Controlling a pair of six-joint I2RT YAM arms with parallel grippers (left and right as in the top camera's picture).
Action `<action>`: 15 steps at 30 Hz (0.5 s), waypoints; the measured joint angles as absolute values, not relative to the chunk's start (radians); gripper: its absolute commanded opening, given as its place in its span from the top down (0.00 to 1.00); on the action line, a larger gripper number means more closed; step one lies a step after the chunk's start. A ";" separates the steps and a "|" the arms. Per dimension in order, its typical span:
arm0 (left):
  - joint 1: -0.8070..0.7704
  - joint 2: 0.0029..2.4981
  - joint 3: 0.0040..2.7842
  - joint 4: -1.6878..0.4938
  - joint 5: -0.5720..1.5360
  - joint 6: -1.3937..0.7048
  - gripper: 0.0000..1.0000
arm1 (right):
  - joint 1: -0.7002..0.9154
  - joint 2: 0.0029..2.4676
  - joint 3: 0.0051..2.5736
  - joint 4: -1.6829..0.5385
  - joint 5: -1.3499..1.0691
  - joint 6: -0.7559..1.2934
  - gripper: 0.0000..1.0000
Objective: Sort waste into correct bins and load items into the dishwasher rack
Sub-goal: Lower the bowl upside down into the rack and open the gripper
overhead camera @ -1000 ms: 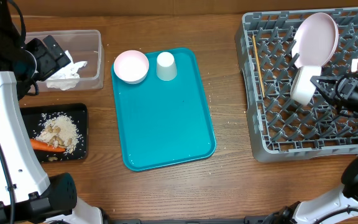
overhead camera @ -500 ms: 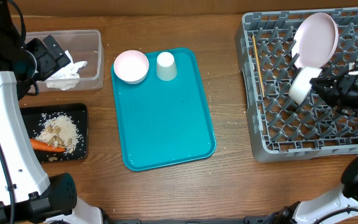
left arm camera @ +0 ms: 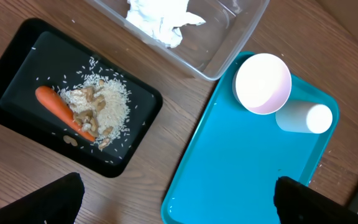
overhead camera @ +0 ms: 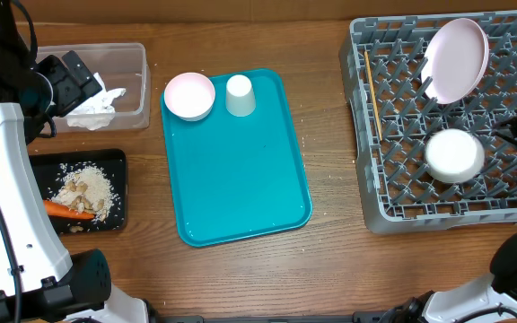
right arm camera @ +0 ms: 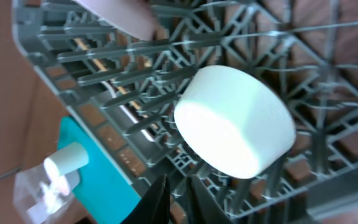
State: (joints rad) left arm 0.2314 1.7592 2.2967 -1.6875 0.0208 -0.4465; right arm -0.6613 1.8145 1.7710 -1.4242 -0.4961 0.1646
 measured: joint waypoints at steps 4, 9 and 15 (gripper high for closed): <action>0.231 1.759 2.297 -1.687 0.020 -0.447 0.00 | -0.616 1.758 1.771 -1.435 -0.416 0.184 0.66; 0.231 1.759 2.297 -1.687 0.021 -0.447 0.00 | -0.369 1.718 1.774 -1.431 -0.196 0.235 0.45; 0.231 1.759 2.297 -1.687 0.021 -0.447 0.00 | -0.309 1.737 1.755 -1.407 0.086 0.374 0.69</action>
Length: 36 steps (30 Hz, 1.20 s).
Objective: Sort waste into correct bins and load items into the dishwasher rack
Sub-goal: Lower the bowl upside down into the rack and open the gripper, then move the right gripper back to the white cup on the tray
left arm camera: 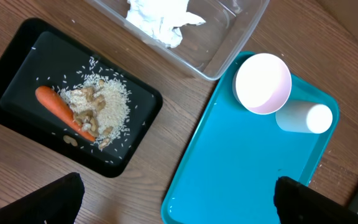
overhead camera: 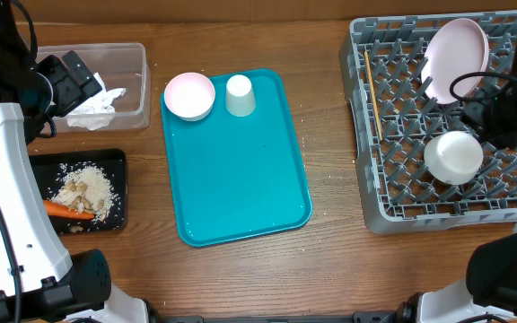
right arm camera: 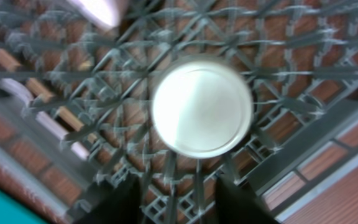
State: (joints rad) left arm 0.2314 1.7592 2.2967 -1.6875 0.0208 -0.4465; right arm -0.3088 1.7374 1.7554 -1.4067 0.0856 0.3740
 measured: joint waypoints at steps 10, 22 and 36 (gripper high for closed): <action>0.231 1.759 2.297 -1.688 0.021 -0.447 0.00 | -0.348 1.821 1.632 -1.234 -0.022 0.353 0.68; 0.231 1.759 2.297 -1.687 0.021 -0.447 0.00 | 0.372 1.821 1.627 -0.659 -0.265 0.301 0.00; 0.231 1.759 2.297 -1.688 0.021 -0.447 0.00 | 0.552 2.148 1.631 -0.168 -0.045 0.245 0.00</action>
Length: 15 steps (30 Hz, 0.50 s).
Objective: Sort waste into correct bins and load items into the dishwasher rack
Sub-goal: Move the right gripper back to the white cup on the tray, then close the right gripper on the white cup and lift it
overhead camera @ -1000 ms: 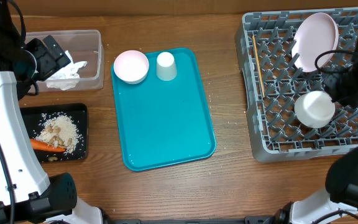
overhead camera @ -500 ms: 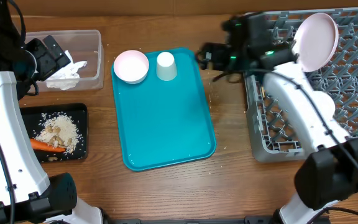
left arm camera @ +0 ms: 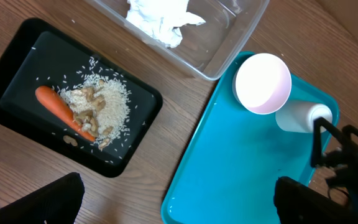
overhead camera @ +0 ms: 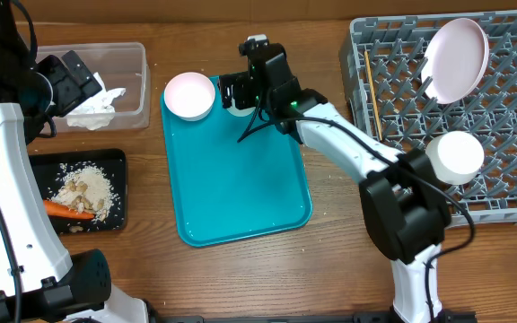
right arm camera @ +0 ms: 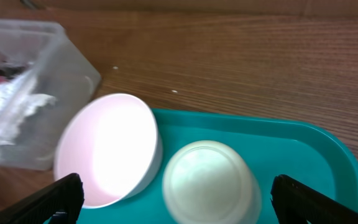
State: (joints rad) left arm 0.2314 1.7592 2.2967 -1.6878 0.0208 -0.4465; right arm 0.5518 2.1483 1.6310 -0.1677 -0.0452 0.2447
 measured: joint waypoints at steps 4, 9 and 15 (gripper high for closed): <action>0.231 1.759 2.297 -1.688 0.021 -0.447 0.00 | 0.551 2.184 1.630 -0.133 -0.027 0.203 0.00; 0.231 1.759 2.297 -1.688 0.021 -0.447 0.00 | 0.551 2.212 1.630 -0.107 -0.019 0.174 0.00; 0.231 1.759 2.297 -1.687 0.021 -0.447 0.00 | 0.551 2.273 1.630 -0.096 -0.018 0.163 0.02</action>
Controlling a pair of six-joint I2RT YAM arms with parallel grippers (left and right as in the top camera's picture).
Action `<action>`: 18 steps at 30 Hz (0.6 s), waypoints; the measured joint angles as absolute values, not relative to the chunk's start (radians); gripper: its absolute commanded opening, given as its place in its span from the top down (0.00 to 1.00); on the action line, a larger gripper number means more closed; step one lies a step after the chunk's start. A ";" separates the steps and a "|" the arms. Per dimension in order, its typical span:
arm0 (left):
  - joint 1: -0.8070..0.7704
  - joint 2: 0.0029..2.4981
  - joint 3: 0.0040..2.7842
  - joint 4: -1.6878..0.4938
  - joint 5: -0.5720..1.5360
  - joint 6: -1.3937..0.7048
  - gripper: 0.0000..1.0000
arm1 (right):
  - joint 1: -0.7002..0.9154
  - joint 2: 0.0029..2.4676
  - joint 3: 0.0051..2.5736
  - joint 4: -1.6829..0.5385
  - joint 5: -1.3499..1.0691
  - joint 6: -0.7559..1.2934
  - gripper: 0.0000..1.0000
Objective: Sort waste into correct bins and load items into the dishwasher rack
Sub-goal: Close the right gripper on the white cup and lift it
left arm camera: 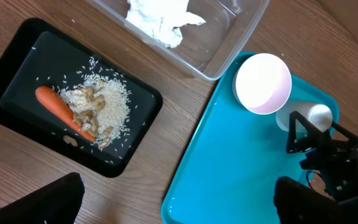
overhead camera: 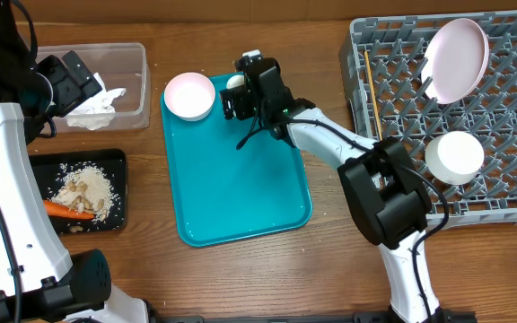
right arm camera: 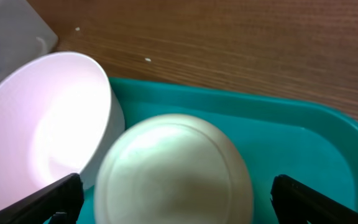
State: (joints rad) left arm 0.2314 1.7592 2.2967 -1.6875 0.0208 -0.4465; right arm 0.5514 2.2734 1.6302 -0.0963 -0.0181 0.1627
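Observation:
A white cup (right arm camera: 173, 168) stands upside down at the far end of the teal tray (overhead camera: 232, 179), touching a pink bowl (right arm camera: 48, 124). My right gripper (right arm camera: 182, 199) is open, with one finger on each side of the cup. In the overhead view the right arm covers most of the cup (overhead camera: 234, 82). At the right stands the grey dishwasher rack (overhead camera: 510, 211), holding a pink plate (overhead camera: 458, 58), an upturned white bowl (overhead camera: 454, 154) and chopsticks (overhead camera: 372, 94). My left gripper (left arm camera: 179, 202) hangs open and empty high over the table's left side.
A clear bin (overhead camera: 133, 85) with crumpled tissue (left arm camera: 157, 18) sits at the back left. In front of it, a black tray (left arm camera: 23, 74) holds rice (left arm camera: 101, 106) and a carrot (left arm camera: 58, 109). Bare wood lies between the teal tray and the rack.
My right gripper has come closer to the white cup, which now fills the space between its open fingers. The left arm has not moved.
My right gripper was at the rack beside the upturned white bowl, then above that bowl with nothing in it. Later it was open at the tray's far end, facing the cup and pink bowl. Now its fingers flank the cup.

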 measured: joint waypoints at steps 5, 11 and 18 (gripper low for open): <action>0.231 1.759 2.297 -1.688 0.021 -0.447 0.00 | 0.551 2.279 1.630 -0.086 -0.019 0.160 0.23; 0.231 1.759 2.297 -1.687 0.021 -0.447 0.00 | 0.551 2.279 1.630 -0.072 -0.017 0.156 0.28; 0.231 1.759 2.297 -1.688 0.021 -0.447 0.00 | 0.550 2.272 1.634 -0.081 -0.007 0.152 0.39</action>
State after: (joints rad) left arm 0.2314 1.7592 2.2967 -1.6878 0.0208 -0.4465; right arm 0.5499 2.2719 1.6344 -0.0814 -0.0074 0.1524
